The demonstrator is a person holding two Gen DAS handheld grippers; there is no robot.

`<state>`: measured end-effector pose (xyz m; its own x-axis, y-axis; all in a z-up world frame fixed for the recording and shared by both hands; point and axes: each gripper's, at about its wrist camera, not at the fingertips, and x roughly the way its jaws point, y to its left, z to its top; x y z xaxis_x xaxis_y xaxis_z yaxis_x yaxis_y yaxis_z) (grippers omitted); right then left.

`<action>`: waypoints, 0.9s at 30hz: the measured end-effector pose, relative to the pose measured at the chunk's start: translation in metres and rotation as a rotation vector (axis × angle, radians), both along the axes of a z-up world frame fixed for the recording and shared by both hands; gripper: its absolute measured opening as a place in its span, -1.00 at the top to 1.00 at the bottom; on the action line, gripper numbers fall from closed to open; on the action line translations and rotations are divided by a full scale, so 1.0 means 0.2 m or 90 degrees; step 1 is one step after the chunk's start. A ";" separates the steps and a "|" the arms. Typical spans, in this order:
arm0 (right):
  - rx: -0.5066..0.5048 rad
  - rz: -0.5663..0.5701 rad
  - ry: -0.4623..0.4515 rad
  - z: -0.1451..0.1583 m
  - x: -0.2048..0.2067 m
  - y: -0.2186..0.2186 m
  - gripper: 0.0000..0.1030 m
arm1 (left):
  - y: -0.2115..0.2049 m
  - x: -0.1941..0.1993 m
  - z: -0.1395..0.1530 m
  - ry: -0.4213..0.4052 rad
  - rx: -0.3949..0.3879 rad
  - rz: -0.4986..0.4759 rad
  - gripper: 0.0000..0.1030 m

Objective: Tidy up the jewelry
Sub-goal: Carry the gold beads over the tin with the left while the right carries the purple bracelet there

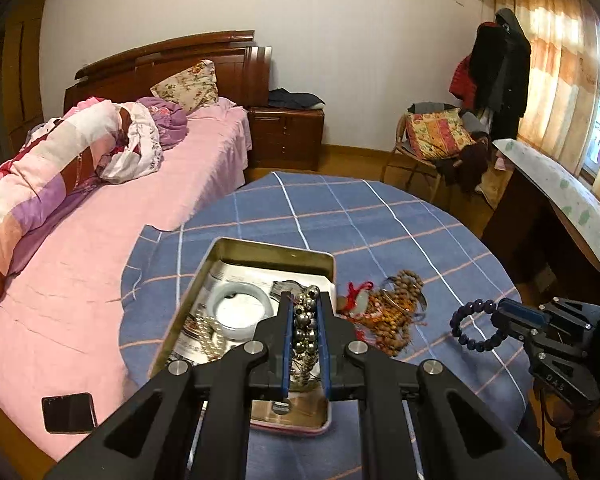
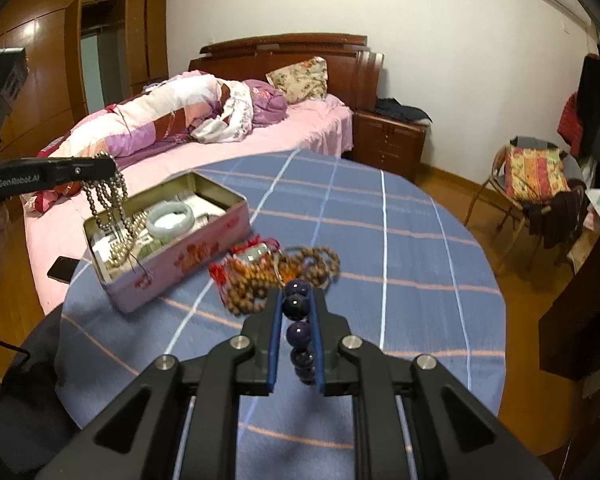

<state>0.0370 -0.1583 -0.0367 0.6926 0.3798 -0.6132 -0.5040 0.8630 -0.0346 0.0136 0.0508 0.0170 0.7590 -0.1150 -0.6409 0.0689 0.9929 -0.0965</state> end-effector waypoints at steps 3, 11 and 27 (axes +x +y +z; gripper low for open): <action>-0.002 0.012 -0.015 0.04 0.01 0.05 0.69 | 0.05 0.02 0.00 -0.002 -0.004 0.014 0.82; 0.000 0.056 -0.050 0.15 0.03 0.22 0.69 | 0.15 0.05 -0.02 0.002 -0.008 0.039 0.82; 0.030 0.139 -0.071 0.26 0.06 0.57 0.69 | 0.27 0.06 -0.02 -0.002 -0.006 0.074 0.81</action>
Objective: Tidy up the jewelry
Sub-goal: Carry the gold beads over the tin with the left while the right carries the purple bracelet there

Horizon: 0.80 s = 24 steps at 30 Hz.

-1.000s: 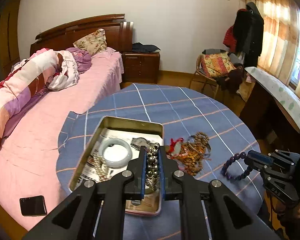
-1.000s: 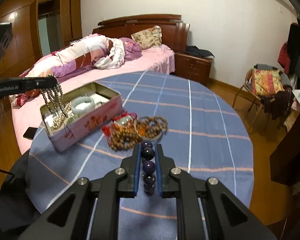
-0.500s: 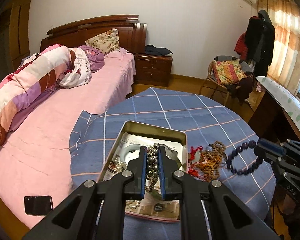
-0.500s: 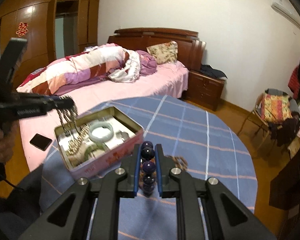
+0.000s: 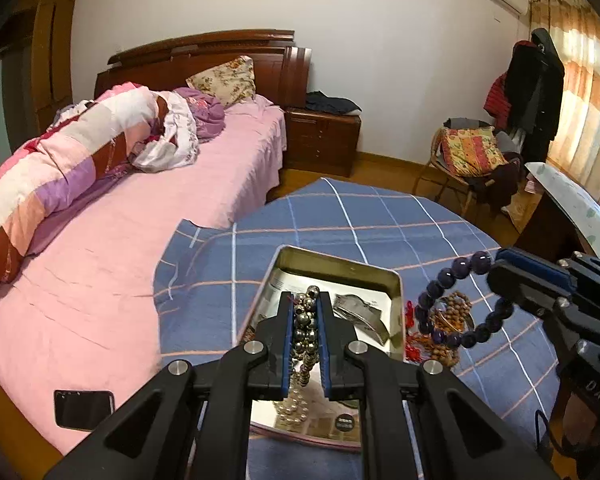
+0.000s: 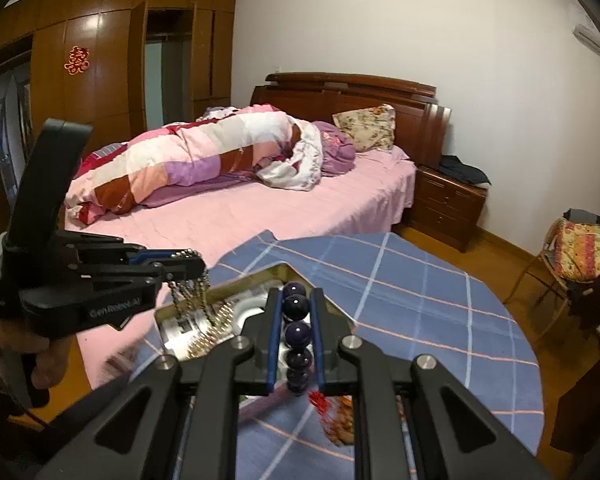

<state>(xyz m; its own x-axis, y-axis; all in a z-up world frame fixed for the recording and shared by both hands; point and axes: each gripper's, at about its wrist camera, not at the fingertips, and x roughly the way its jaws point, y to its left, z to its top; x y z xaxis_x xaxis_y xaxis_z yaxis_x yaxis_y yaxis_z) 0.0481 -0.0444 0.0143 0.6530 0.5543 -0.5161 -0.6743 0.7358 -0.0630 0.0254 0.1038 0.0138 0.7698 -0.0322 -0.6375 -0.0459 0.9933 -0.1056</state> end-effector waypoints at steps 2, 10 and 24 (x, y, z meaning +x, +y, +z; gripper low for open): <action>0.004 0.007 0.005 -0.01 0.01 0.03 0.69 | 0.01 0.00 0.00 -0.001 0.000 0.003 0.81; 0.008 0.025 0.035 -0.09 0.05 0.14 0.69 | 0.02 0.04 -0.07 0.022 -0.003 0.005 0.81; -0.007 0.021 0.095 -0.26 0.14 0.18 0.69 | 0.01 0.10 -0.20 0.066 0.000 0.001 0.81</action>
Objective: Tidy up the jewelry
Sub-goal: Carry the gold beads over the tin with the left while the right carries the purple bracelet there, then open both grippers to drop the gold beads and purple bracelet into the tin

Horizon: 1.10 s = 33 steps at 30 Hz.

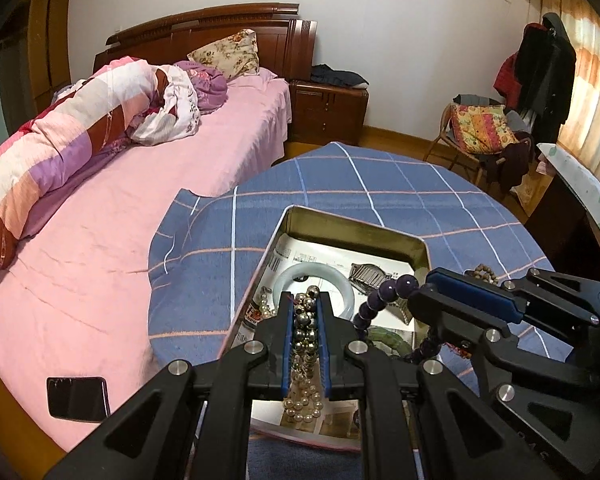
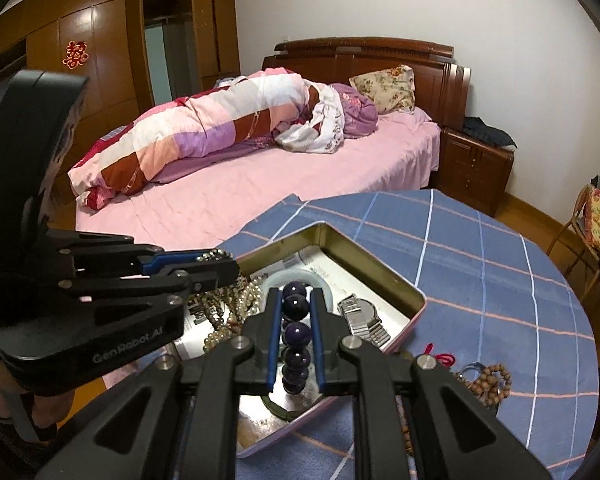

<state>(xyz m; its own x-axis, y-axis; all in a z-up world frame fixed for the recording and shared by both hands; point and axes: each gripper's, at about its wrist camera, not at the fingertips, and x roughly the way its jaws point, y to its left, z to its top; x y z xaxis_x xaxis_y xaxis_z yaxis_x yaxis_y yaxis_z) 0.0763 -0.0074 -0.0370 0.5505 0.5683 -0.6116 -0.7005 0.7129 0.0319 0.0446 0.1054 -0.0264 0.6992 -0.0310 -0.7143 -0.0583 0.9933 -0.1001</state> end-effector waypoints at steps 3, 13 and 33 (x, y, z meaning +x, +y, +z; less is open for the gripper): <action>-0.002 0.004 0.006 -0.01 -0.01 0.01 0.69 | 0.01 0.01 -0.03 0.010 0.001 0.002 0.81; -0.008 0.008 0.015 -0.05 -0.02 0.02 0.69 | 0.00 0.03 -0.08 0.029 0.008 0.003 0.81; 0.024 -0.037 0.009 -0.05 -0.01 -0.13 -0.02 | 0.01 0.00 -0.04 0.002 0.003 0.031 -0.39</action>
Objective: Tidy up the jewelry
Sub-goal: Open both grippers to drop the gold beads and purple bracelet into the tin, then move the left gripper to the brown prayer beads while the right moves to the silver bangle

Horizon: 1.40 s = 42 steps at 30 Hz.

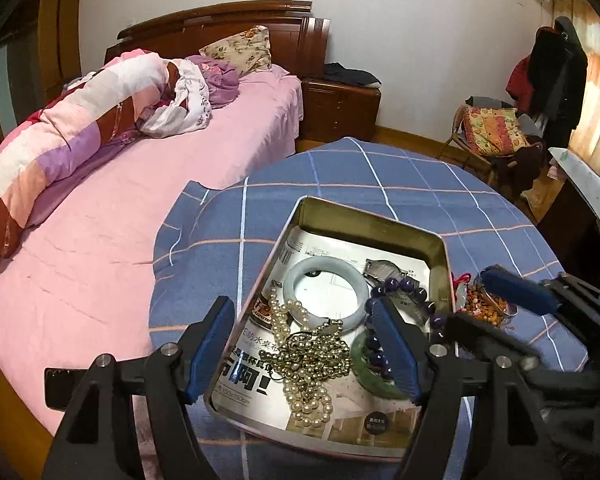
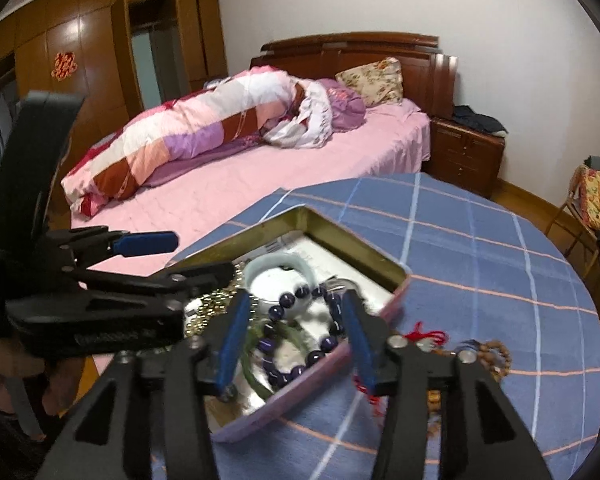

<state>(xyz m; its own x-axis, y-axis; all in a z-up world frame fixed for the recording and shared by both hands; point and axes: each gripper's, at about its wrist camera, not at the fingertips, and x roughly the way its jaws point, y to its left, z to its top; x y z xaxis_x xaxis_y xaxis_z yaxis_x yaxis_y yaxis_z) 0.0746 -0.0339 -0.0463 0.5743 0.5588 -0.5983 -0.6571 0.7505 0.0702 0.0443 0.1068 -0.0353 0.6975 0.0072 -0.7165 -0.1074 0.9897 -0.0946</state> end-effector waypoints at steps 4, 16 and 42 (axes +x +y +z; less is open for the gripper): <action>-0.003 -0.043 -0.012 0.01 0.00 -0.16 -0.02 | -0.01 0.00 0.01 -0.003 0.002 0.011 -0.39; -0.059 -0.125 0.030 -0.14 0.10 -0.47 0.33 | -0.18 0.03 -0.06 0.018 0.037 0.012 -0.39; -0.155 -0.053 0.052 -0.26 0.12 -0.42 0.69 | -0.26 0.08 -0.11 0.032 0.029 0.009 -0.39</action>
